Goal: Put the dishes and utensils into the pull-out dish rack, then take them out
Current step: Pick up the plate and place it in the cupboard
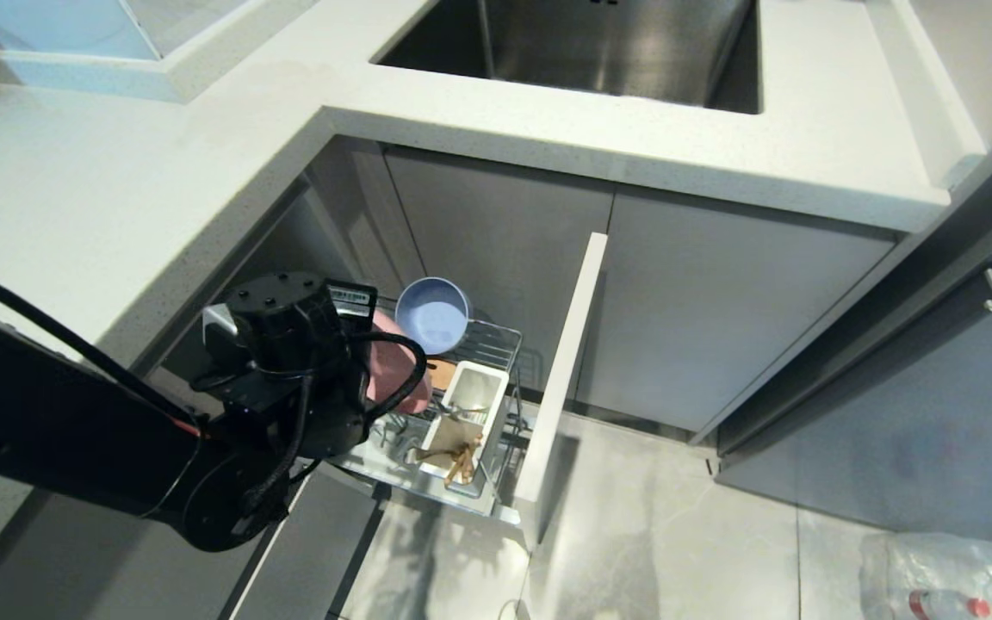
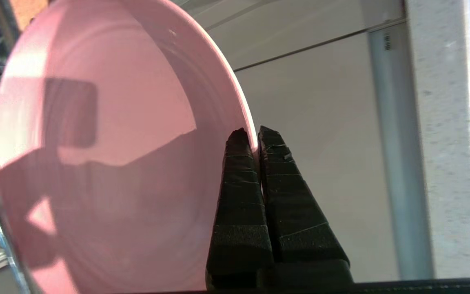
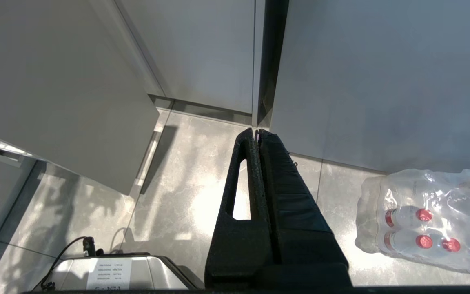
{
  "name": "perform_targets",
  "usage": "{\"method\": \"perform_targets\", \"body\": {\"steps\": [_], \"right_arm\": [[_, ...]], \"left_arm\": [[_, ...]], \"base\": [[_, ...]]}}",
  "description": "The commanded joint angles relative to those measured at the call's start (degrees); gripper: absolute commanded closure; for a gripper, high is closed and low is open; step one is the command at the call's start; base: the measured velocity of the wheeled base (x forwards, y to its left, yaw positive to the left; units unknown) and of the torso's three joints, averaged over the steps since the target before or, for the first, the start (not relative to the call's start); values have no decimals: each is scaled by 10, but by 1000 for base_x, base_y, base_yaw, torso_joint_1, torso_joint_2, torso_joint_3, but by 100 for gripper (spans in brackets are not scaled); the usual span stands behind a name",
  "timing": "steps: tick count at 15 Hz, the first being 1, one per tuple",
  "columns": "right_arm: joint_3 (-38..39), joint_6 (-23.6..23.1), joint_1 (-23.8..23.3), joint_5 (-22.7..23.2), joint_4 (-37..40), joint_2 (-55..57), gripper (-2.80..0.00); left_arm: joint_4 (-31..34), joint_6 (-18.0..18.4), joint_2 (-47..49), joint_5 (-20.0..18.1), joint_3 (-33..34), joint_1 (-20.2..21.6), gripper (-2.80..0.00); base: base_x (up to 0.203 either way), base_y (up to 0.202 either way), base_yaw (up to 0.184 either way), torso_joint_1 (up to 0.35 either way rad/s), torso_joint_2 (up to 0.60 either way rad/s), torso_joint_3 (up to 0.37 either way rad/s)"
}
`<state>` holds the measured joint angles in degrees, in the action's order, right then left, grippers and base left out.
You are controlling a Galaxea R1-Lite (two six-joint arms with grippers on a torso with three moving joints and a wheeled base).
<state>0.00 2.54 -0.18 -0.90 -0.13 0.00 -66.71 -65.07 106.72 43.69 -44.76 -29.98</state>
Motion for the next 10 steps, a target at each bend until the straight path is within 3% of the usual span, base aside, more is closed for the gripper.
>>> {"method": "perform_targets", "body": {"steps": [1,10], "right_arm": [[0,0,0,0,0,0,0],[0,0,0,0,0,0,0]], "left_arm": [[-3,-3,7,3,0,0,0],[-3,-1,32,5,0,6,0]], "base": [[0,0,0,0,0,0],[0,0,0,0,0,0]]}}
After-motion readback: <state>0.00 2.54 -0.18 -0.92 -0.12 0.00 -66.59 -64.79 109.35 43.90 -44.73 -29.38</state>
